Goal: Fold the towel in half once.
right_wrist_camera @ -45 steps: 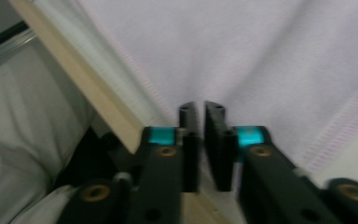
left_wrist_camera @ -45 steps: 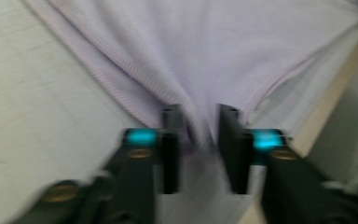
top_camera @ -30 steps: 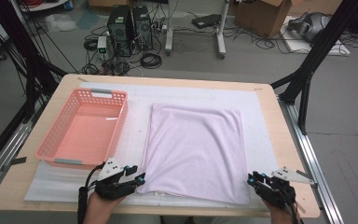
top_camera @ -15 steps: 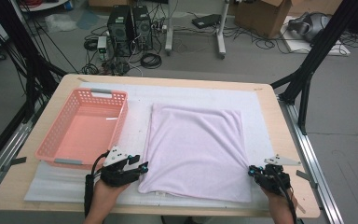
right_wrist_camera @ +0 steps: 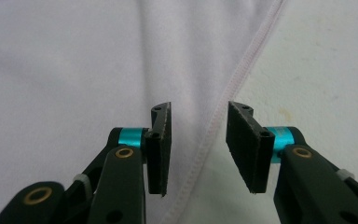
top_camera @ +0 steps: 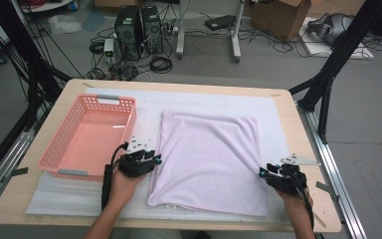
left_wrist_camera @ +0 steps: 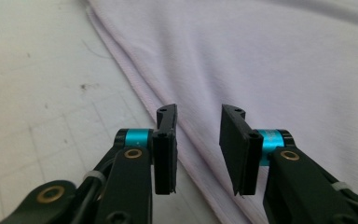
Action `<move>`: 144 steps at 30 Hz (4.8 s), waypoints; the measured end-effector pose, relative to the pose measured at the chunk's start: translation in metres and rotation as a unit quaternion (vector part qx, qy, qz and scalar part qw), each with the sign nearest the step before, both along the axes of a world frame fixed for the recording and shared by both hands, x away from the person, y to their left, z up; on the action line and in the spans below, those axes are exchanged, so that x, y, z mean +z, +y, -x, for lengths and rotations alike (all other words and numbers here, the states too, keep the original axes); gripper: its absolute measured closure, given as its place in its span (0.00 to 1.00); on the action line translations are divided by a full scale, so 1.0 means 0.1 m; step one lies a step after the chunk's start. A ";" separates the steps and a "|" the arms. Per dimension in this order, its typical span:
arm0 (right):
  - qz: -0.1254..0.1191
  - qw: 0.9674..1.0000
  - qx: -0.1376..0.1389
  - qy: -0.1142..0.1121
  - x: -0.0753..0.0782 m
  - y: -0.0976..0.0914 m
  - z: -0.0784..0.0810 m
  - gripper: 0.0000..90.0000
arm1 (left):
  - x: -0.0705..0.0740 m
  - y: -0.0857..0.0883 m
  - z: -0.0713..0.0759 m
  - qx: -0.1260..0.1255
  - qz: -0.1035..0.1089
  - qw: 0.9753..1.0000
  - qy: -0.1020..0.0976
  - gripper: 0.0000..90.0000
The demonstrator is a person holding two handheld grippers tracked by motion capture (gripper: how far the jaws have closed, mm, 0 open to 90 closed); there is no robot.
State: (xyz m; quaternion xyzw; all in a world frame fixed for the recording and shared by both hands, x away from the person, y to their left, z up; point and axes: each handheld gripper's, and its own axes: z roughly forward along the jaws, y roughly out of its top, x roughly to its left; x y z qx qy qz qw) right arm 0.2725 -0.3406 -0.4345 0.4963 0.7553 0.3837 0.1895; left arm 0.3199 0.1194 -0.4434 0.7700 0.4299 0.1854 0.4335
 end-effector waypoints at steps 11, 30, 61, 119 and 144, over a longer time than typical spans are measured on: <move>-0.001 1.000 0.004 0.002 -0.02 0.00 -0.08 0.65 | -0.01 0.03 -0.03 0.048 -0.059 0.997 -0.017 0.99; 0.009 1.000 -0.013 0.012 -0.07 0.04 -0.15 0.58 | -0.06 0.01 -0.05 0.037 0.001 0.999 0.027 0.61; -0.007 0.999 -0.017 0.030 -0.11 -0.07 -0.05 0.96 | -0.04 0.01 0.30 -0.018 0.015 0.998 0.059 0.95; 0.017 1.000 0.024 -0.006 -0.12 0.05 -1.82 0.96 | -0.04 -0.22 -1.41 0.080 0.033 0.996 0.036 0.92; -0.006 0.996 -0.073 -0.058 0.31 -0.19 -1.63 0.74 | 0.13 -0.31 -1.41 0.063 0.029 0.997 0.039 0.65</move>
